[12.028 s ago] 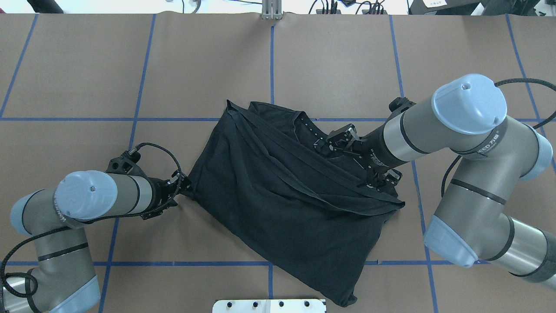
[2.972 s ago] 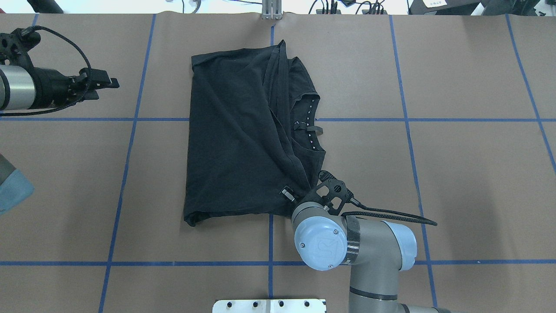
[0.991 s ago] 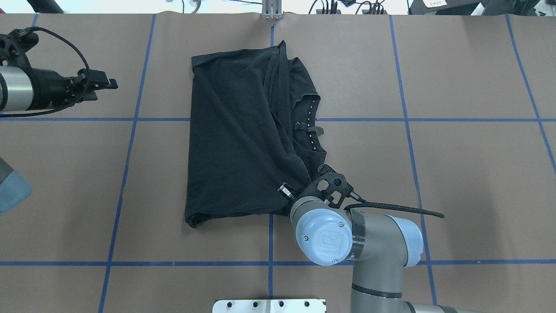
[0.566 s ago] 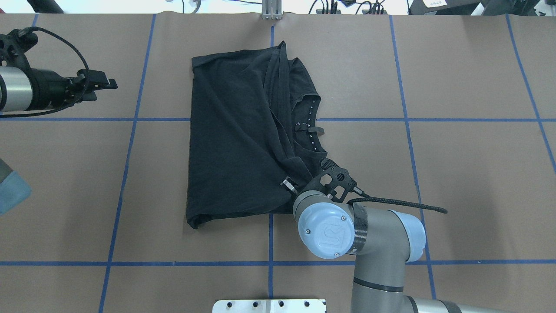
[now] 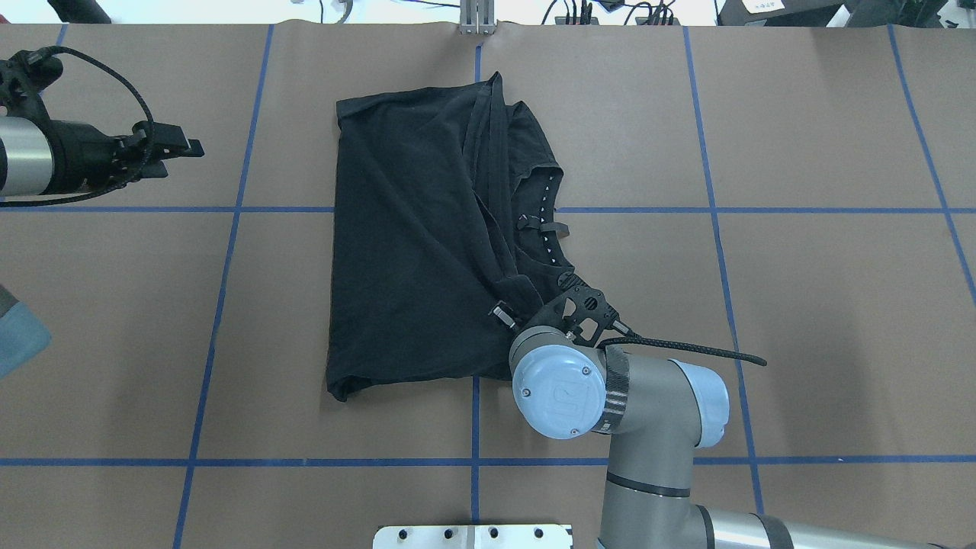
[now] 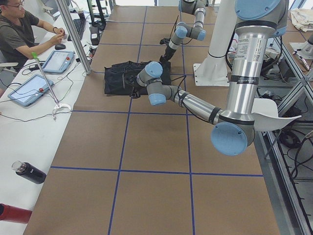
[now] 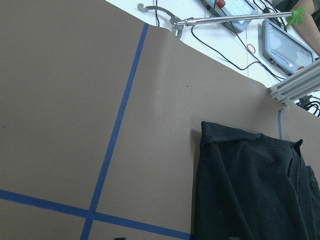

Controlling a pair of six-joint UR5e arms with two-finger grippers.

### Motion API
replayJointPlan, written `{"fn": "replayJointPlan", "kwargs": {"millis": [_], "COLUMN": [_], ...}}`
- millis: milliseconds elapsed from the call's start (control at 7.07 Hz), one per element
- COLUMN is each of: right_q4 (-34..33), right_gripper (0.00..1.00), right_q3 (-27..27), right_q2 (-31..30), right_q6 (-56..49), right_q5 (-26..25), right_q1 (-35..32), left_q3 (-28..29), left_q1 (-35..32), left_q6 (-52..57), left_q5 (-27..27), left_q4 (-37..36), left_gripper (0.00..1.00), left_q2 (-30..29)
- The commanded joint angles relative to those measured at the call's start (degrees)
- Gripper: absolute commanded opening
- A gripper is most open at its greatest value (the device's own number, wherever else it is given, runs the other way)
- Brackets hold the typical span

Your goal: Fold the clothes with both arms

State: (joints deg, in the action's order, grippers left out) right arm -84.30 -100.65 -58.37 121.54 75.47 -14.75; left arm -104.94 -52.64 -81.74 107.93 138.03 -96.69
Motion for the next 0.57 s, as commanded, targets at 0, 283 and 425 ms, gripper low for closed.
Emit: {"fn": "replayJointPlan", "kwargs": {"millis": [0,283,425], "right_q4": [0.01,-0.25,-0.69], "right_gripper": [0.63,0.61,0.6], "right_q3": [0.8,1.76,1.68], "right_q2": [0.09,-0.17,0.01], "right_q6": [-0.07,-0.16,-0.25], "right_q5": [0.12,0.12,0.2], "right_q1": [0.07,0.07,0.07], "left_q3": [-0.18,-0.18,-0.18], "left_q1": [0.08,0.09,0.09], "left_q6": [0.0,0.0,0.0], "left_q5": [0.0,0.0,0.0], "left_q4": [-0.3,-0.3,-0.3], "left_gripper": [0.74,0.74,0.75], "left_q2": [0.1,0.01,0.01]}}
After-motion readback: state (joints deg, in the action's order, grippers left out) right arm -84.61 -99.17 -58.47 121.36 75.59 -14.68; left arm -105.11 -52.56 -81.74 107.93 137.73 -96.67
